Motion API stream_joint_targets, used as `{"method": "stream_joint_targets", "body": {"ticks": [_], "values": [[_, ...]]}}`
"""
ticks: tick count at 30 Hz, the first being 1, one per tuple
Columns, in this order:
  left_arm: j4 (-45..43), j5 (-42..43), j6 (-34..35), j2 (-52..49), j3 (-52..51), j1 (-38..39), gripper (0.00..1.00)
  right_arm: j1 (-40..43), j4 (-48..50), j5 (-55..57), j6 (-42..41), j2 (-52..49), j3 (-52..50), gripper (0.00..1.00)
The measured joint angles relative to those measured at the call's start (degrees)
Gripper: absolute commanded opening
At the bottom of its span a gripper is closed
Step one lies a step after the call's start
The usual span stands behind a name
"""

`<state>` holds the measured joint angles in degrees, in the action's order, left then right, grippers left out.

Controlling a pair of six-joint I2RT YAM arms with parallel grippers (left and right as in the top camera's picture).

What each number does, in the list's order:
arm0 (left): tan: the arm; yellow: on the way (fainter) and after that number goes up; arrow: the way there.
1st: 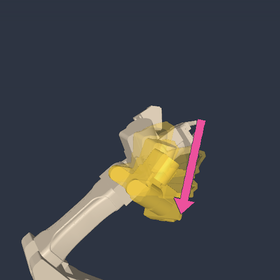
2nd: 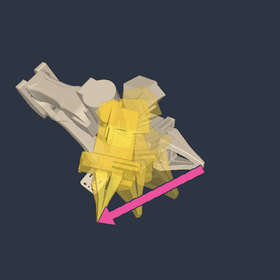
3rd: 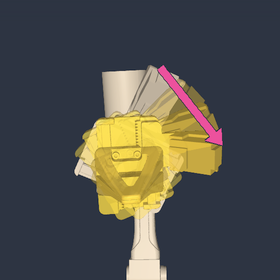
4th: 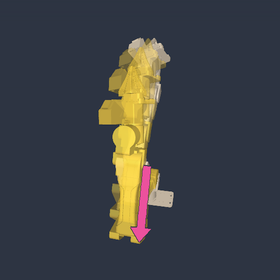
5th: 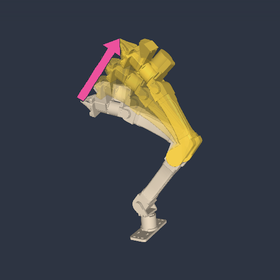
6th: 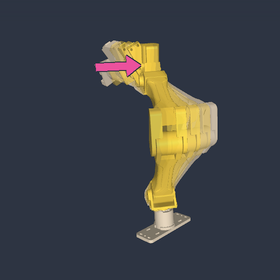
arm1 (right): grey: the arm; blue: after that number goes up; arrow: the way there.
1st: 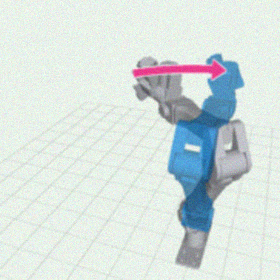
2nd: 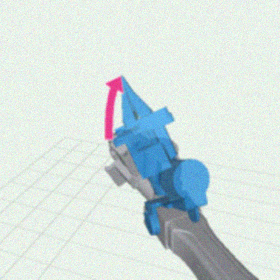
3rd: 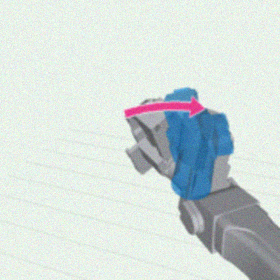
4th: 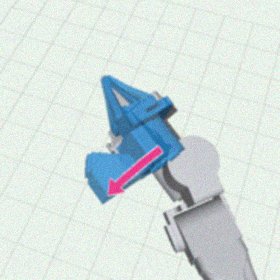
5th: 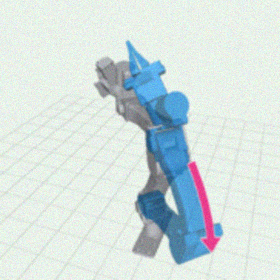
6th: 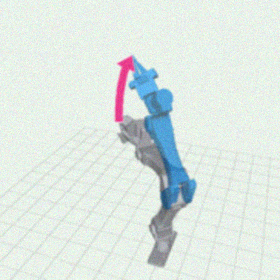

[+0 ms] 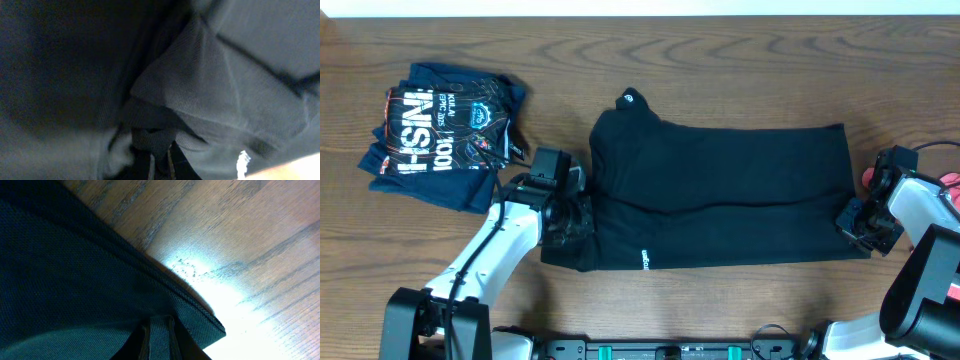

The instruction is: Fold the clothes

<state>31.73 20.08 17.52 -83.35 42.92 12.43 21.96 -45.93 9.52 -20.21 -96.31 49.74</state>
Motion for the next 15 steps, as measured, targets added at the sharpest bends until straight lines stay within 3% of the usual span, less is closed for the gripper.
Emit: {"method": "stream_joint_targets", "body": {"ticks": [3, 4, 6, 15], "values": [[-1.90, -2.93, -0.24, 0.02, 0.20, 0.00, 0.14, 0.00, 0.02, 0.00, -0.02, 0.00, 0.00, 0.13], [-1.95, -3.69, -0.33, 0.00, 0.20, 0.00, 0.22, 0.00, 0.02, -0.02, 0.00, 0.00, 0.00, 0.13], [-1.51, -5.18, -0.76, 0.02, 0.20, 0.00, 0.29, 0.00, 0.02, 0.00, 0.00, 0.00, 0.00, 0.13], [3.87, -7.87, -0.94, 0.00, 0.20, 0.00, 0.32, 0.00, 0.02, -0.04, 0.00, 0.00, 0.00, 0.13]]}}
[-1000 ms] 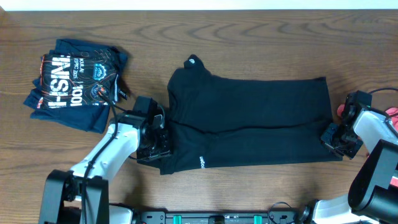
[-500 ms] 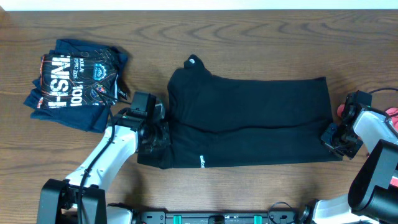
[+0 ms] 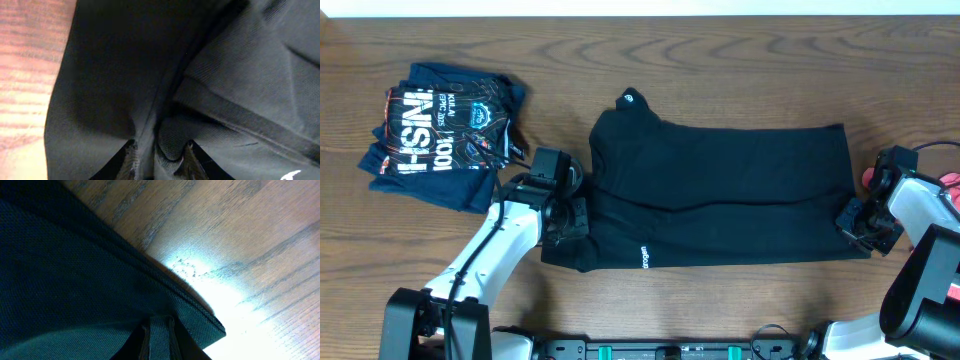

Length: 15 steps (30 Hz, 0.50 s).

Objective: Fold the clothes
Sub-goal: 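Release the shirt and move the left gripper to the top collar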

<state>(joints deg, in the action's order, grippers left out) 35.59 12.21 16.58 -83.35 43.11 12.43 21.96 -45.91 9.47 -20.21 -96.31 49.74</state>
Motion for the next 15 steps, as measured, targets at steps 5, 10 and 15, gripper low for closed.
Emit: {"method": "stream_joint_targets", "body": {"ticks": [5, 10, 15], "values": [[0.33, -0.66, -1.38, 1.22, 0.55, 0.00, 0.41, 0.04, -0.11, -1.01, 0.59, 0.00, 0.04, 0.12], [0.31, -1.70, -2.43, 5.75, 5.35, 0.00, 0.64, 0.28, -3.85, -5.05, 1.49, 0.09, 2.64, 0.22], [0.07, -2.01, -4.74, 6.23, 12.48, 0.00, 0.70, 0.28, -4.39, -10.78, 3.34, 2.95, 10.49, 0.50]]}}
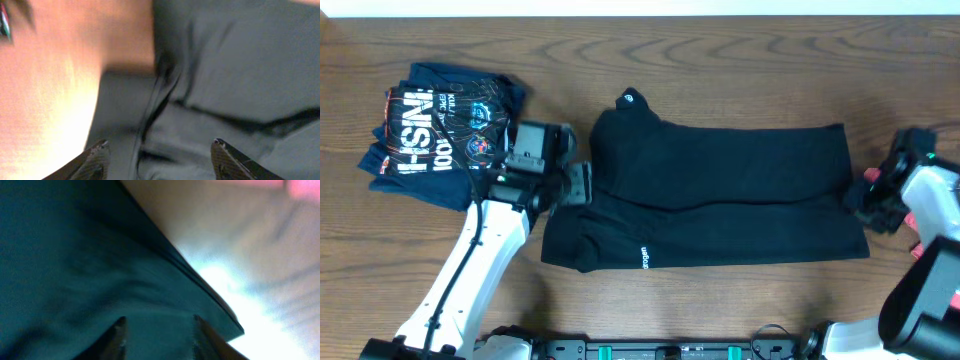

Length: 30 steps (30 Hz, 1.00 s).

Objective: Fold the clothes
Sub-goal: 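Release the shirt and move the left gripper to the top collar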

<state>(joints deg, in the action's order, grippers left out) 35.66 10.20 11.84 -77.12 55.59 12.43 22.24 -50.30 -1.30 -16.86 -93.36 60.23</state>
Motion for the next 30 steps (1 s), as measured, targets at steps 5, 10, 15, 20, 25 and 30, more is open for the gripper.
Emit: {"method": "stream_joint_targets", "body": {"ticks": [5, 10, 15, 20, 25, 30], "values": [[-0.33, -0.11, -2.19, -4.61, 7.28, 0.00, 0.74, -0.07, 1.31, -6.21, 4.20, 2.91, 6.62, 0.53], [-1.01, -0.09, -3.43, -14.27, 15.78, 0.00, 0.75, -1.36, 1.70, -9.46, 7.58, 2.97, 7.32, 0.54], [-3.48, -0.11, -4.92, -24.85, 23.80, 0.00, 0.76, -1.53, 1.62, -10.58, 8.85, 2.99, 7.32, 0.54], [-10.80, -0.07, -6.01, -32.00, 27.15, -0.09, 0.78, -1.55, 1.01, -10.80, 9.29, 2.99, 7.30, 0.54], [-18.97, -0.07, -6.16, -36.30, 27.45, -0.83, 0.78, -1.55, 0.52, -10.69, 9.53, 2.99, 7.32, 0.54], [-25.55, 0.00, -6.16, -40.19, 27.58, -1.29, 0.78, -1.55, 0.35, -10.69, 9.66, 2.99, 7.32, 0.54]]}}
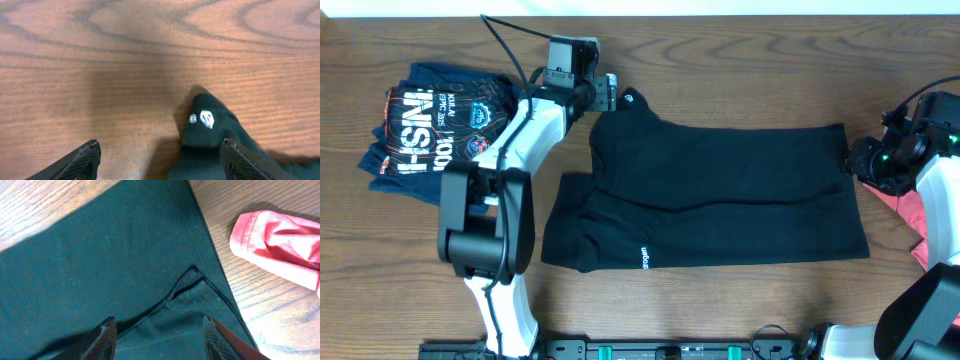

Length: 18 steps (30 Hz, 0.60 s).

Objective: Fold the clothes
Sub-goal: 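Release the shirt and move the left gripper to the top collar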

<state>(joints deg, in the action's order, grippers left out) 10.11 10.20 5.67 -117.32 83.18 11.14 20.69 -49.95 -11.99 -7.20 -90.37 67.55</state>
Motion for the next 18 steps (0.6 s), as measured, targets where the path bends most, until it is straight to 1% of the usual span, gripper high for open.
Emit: {"method": "stream_joint_targets", "body": {"ticks": [6, 13, 14, 16, 18], "values": [[-5.55, 3.30, 0.28, -4.63, 0.04, 0.00, 0.78, 0.00, -0.20, 0.00, 0.07, 0.00, 0.00, 0.54], [-7.56, 8.33, 1.60, -9.14, 0.07, 0.35, 0.77, 0.00, -0.20, 0.00, 0.07, 0.00, -0.02, 0.54], [-7.45, 8.90, 1.84, -9.25, 0.35, 0.50, 0.75, 0.00, -0.24, 0.00, 0.04, 0.00, 0.00, 0.54], [-7.17, 9.51, 2.08, -9.33, 0.39, 1.09, 0.66, 0.00, -0.24, 0.00, 0.07, 0.00, -0.02, 0.54], [-7.08, 10.08, 2.43, -9.42, 0.42, 1.88, 0.51, 0.00, -0.22, 0.00, 0.04, 0.00, 0.00, 0.54]]}}
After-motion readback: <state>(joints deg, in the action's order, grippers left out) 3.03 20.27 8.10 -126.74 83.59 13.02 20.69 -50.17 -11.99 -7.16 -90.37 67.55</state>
